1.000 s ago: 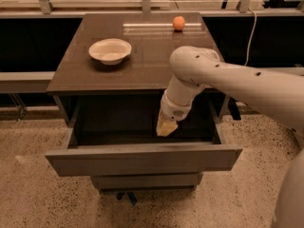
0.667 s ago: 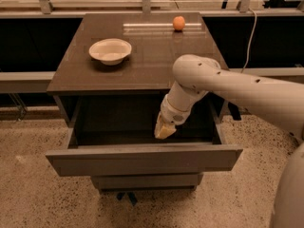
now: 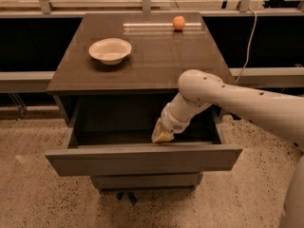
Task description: Open top drawer
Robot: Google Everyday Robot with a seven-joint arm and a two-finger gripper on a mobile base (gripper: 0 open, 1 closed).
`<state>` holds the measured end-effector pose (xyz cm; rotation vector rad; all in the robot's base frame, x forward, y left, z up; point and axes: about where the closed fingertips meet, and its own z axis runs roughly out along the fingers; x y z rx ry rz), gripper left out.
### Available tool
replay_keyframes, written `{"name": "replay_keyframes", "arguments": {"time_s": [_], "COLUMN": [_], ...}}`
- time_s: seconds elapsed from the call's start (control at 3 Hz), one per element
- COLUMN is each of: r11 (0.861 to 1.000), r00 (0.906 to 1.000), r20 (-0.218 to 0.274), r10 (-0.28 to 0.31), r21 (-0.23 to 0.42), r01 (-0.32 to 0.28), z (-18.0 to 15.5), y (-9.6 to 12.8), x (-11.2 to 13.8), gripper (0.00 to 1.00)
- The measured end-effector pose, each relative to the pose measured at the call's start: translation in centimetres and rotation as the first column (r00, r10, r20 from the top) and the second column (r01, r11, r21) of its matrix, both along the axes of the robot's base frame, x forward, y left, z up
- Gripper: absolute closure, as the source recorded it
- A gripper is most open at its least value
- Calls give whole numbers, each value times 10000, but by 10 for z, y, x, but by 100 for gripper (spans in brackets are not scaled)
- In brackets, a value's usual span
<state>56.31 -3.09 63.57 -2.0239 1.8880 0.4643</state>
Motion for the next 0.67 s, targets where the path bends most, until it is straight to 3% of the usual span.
{"name": "replay_keyframes", "arguments": {"time_s": [0.33, 0.67], "r11": [9982, 9929], "r00": [9992, 9985], "r20": [364, 521], "r10": [-164, 172], "r21": [587, 1166], "r01": [143, -232], "z": [-9, -11], "y": [1, 8], "x": [-4, -11], "gripper": [100, 100]}}
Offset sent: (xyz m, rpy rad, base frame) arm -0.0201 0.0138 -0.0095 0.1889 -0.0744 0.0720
